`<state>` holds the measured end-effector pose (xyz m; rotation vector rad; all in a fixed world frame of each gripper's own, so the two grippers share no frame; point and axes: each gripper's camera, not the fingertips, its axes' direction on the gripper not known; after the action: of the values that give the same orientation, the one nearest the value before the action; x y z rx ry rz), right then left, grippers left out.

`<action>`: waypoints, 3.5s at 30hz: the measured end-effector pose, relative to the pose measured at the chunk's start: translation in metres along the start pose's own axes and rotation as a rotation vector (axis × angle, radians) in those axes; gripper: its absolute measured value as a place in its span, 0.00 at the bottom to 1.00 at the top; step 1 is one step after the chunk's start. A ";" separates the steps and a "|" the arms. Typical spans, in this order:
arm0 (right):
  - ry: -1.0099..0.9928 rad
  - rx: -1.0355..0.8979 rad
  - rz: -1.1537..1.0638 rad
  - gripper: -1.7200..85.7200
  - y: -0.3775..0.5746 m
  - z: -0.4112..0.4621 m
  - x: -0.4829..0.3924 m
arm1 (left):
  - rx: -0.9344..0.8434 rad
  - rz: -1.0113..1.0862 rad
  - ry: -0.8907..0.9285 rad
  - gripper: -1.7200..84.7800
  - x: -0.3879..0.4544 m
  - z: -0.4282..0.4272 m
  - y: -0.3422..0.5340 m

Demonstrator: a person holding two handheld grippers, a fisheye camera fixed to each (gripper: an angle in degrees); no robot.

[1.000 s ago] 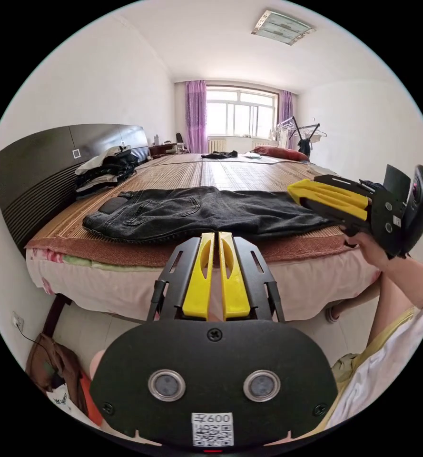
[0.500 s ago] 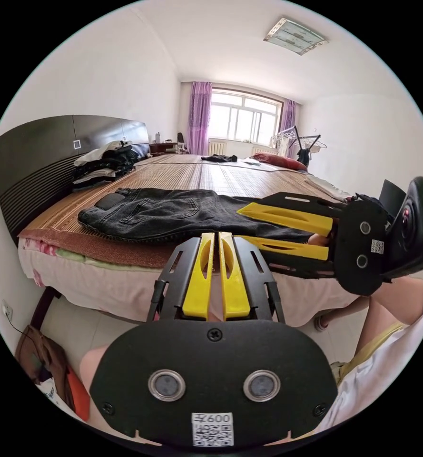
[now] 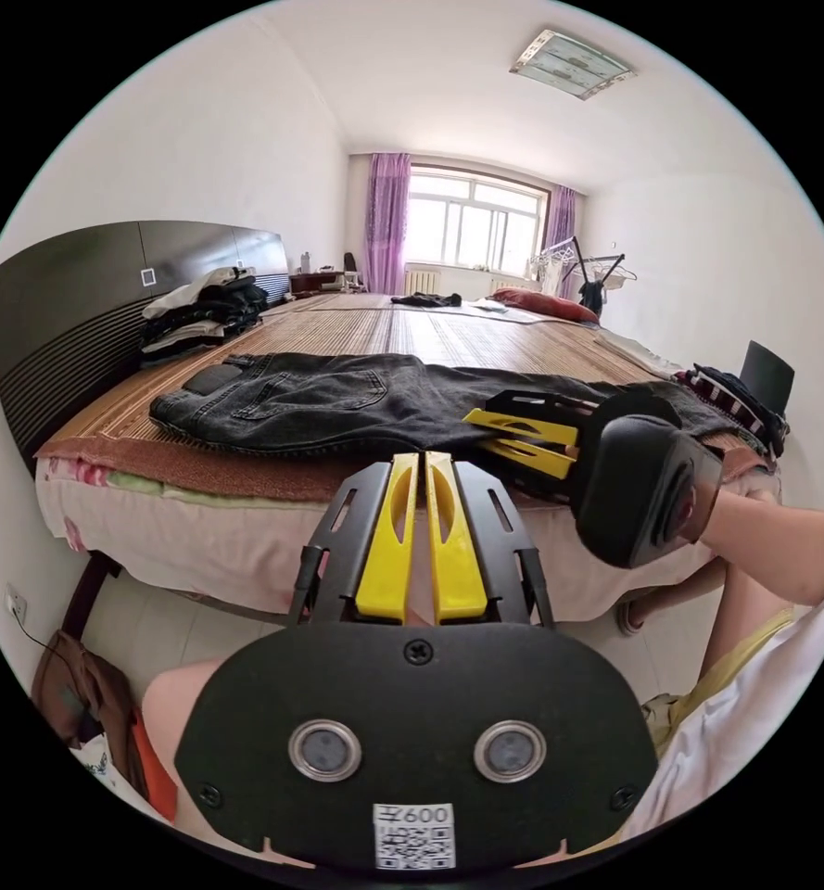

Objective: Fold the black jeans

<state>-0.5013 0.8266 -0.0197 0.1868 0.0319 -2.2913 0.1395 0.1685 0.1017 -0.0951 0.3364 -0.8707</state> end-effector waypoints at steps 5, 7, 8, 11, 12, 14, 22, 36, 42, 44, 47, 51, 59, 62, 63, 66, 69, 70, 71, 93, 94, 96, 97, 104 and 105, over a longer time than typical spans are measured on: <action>0.067 -0.011 -0.095 0.01 0.013 0.015 -0.008 | -0.015 0.077 -0.037 0.04 0.021 0.000 0.010; 0.058 -0.013 -0.077 0.01 0.015 0.022 -0.003 | -0.016 0.067 -0.037 0.04 0.025 -0.001 0.013; 0.045 -0.030 -0.056 0.01 0.016 0.028 0.001 | -0.013 0.061 -0.032 0.04 0.025 -0.002 0.014; 0.109 -0.137 -0.075 0.01 0.036 0.055 0.006 | -0.030 -0.052 -0.253 0.03 0.015 -0.012 0.027; 0.104 -0.129 -0.072 0.01 0.043 0.057 0.008 | 0.018 -0.186 -0.226 0.03 -0.009 -0.025 0.038; 0.077 -0.076 -0.051 0.01 0.060 0.059 0.017 | 0.099 -0.287 0.025 0.03 -0.038 -0.040 0.047; 0.067 -0.144 0.022 0.01 0.043 0.076 0.015 | -0.036 0.141 -0.051 0.12 0.091 -0.004 0.013; 0.054 -0.118 0.068 0.01 0.080 0.116 0.021 | -0.059 0.403 -0.321 0.12 0.216 0.043 0.027; 0.040 -0.125 0.125 0.01 0.098 0.137 0.023 | -0.056 0.340 -0.316 0.11 0.221 0.047 0.043; 0.047 -0.129 0.123 0.01 0.105 0.145 0.021 | -0.036 0.314 -0.314 0.10 0.222 0.045 0.039; 0.047 -0.127 0.134 0.01 0.116 0.154 0.020 | -0.060 0.294 -0.283 0.07 0.224 0.051 0.028; 0.050 -0.153 0.133 0.01 0.131 0.169 0.019 | -0.075 0.312 -0.311 0.05 0.231 0.051 0.028; 0.130 -0.183 -0.052 0.01 0.201 0.193 -0.010 | -0.076 0.335 -0.349 0.05 0.230 0.037 0.033; 0.127 -0.231 -0.059 0.01 0.235 0.199 -0.010 | -0.070 0.292 -0.326 0.05 0.221 0.028 0.032; 0.136 -0.278 -0.062 0.01 0.243 0.205 -0.010 | -0.078 0.282 -0.341 0.05 0.217 0.024 0.030; 0.121 -0.282 -0.054 0.01 0.295 0.209 -0.007 | -0.071 0.256 -0.333 0.05 0.206 0.012 0.025; 0.108 -0.345 -0.036 0.01 0.341 0.210 -0.002 | -0.077 0.261 -0.331 0.05 0.199 -0.001 0.017; 0.098 -0.368 -0.032 0.01 0.362 0.210 -0.002 | -0.079 0.256 -0.332 0.05 0.197 -0.006 0.013; 0.099 -0.413 -0.020 0.01 0.382 0.211 -0.002 | -0.079 0.255 -0.333 0.05 0.196 -0.009 0.012; 0.224 -0.869 0.326 0.04 0.748 0.170 -0.032 | -0.103 0.204 -0.275 0.06 0.085 -0.158 -0.099; 0.226 -0.832 0.474 0.03 0.773 0.154 -0.029 | -0.113 0.151 -0.240 0.06 0.068 -0.176 -0.111; 0.281 -0.794 0.728 0.02 0.809 0.129 -0.018 | -0.061 0.052 -0.229 0.07 0.038 -0.216 -0.127; 0.321 -0.740 0.878 0.01 0.832 0.113 -0.014 | 0.045 -0.030 -0.276 0.07 0.015 -0.251 -0.136; 0.353 -0.527 1.525 0.01 0.976 0.076 0.002 | 0.159 -0.253 -0.293 0.13 -0.188 -0.336 -0.285; 0.370 -0.499 1.567 0.01 0.987 0.073 0.002 | 0.103 -0.265 -0.259 0.14 -0.228 -0.325 -0.317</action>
<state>0.2245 0.1624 0.0891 0.2404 0.4631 -0.6304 -0.3355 0.1565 -0.0786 -0.1573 0.0352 -1.1221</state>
